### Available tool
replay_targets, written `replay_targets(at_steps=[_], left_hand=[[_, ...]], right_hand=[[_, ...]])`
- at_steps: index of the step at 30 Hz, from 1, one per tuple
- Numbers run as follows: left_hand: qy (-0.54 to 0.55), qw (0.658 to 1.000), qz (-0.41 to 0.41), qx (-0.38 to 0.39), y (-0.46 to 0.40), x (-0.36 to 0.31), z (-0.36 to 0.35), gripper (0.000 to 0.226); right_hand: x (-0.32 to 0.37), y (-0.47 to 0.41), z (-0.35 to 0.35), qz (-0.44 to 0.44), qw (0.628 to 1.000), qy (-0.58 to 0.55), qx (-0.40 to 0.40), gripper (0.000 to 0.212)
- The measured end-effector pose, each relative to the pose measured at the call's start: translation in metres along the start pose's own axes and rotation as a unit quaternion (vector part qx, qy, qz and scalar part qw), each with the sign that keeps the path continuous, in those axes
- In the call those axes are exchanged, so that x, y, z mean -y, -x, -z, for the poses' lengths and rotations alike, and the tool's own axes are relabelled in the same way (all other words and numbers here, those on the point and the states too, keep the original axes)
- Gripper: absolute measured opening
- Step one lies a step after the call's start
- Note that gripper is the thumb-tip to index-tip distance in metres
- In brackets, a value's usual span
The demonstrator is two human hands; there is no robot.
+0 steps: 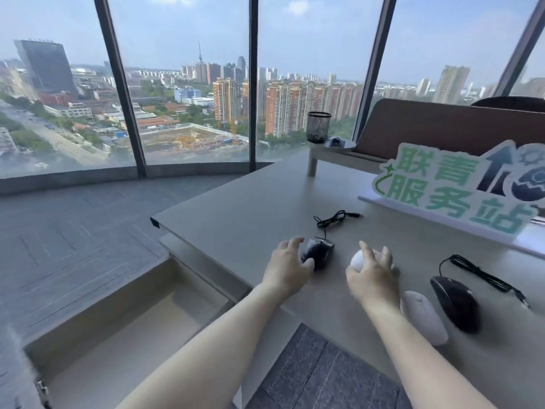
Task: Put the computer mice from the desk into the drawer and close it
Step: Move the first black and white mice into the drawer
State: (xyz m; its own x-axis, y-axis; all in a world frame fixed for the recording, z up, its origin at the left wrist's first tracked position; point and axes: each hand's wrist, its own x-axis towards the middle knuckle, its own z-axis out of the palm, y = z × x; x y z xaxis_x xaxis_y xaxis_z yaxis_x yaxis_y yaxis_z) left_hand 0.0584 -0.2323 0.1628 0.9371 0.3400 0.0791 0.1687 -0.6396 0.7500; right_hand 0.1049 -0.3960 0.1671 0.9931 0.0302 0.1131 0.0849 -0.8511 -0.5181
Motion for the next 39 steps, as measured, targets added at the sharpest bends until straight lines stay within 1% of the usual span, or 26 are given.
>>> replay_targets(at_steps=[2, 4, 6, 8, 10, 12, 14, 17, 20, 23, 26, 28, 33, 36, 39], left_hand=[[-0.022, 1.000, 0.007, 0.016, -0.019, -0.009, -0.017, 0.064], [-0.080, 0.997, 0.004, 0.020, -0.033, -0.014, -0.032, 0.068], [-0.145, 0.989, -0.004, 0.000, -0.043, -0.016, -0.043, 0.070], [-0.178, 0.983, -0.008, -0.036, -0.049, -0.016, -0.049, 0.064], [-0.168, 0.983, -0.004, -0.069, -0.051, -0.014, -0.049, 0.058], [-0.129, 0.987, 0.007, -0.092, -0.048, -0.013, -0.042, 0.060], [-0.066, 0.991, 0.011, -0.114, -0.042, -0.012, -0.027, 0.064], [0.017, 0.985, -0.014, -0.173, -0.032, -0.015, 0.012, 0.064], [0.058, 0.967, -0.055, -0.242, -0.017, -0.022, 0.066, 0.062], [0.073, 0.947, -0.073, -0.303, 0.007, -0.020, 0.121, 0.058], [0.081, 0.931, -0.064, -0.349, 0.036, 0.000, 0.168, 0.057], [0.079, 0.926, -0.053, -0.366, 0.055, 0.021, 0.191, 0.056], [0.037, 0.930, 0.002, -0.366, 0.093, 0.095, 0.217, 0.052], [0.024, 0.933, 0.058, -0.354, 0.104, 0.149, 0.214, 0.054], [0.021, 0.935, 0.115, -0.334, 0.113, 0.200, 0.200, 0.054]], right_hand=[[-0.007, -0.014, -0.007, -0.015, 0.999, 0.033, 0.024, 0.058], [-0.009, -0.023, -0.014, -0.014, 0.998, 0.053, 0.026, 0.055], [-0.009, -0.028, -0.019, -0.003, 0.998, 0.064, 0.003, 0.047], [-0.009, -0.031, -0.018, 0.011, 0.997, 0.073, -0.021, 0.033], [-0.010, -0.032, -0.018, 0.024, 0.995, 0.087, -0.035, 0.021], [-0.012, -0.032, -0.018, 0.040, 0.994, 0.090, -0.040, 0.022], [-0.011, -0.031, -0.017, 0.053, 0.997, 0.041, -0.037, 0.028], [0.009, -0.018, -0.009, 0.088, 0.990, -0.098, -0.052, 0.037], [0.047, 0.007, 0.006, 0.137, 0.964, -0.214, -0.075, 0.044], [0.090, 0.035, 0.018, 0.173, 0.935, -0.303, -0.066, 0.046], [0.128, 0.065, 0.016, 0.194, 0.911, -0.364, -0.026, 0.046], [0.149, 0.083, 0.005, 0.211, 0.904, -0.372, 0.013, 0.047], [0.187, 0.120, -0.063, 0.242, 0.902, -0.323, 0.153, 0.048], [0.200, 0.134, -0.118, 0.225, 0.908, -0.259, 0.240, 0.053], [0.209, 0.143, -0.168, 0.206, 0.912, -0.191, 0.298, 0.054]])
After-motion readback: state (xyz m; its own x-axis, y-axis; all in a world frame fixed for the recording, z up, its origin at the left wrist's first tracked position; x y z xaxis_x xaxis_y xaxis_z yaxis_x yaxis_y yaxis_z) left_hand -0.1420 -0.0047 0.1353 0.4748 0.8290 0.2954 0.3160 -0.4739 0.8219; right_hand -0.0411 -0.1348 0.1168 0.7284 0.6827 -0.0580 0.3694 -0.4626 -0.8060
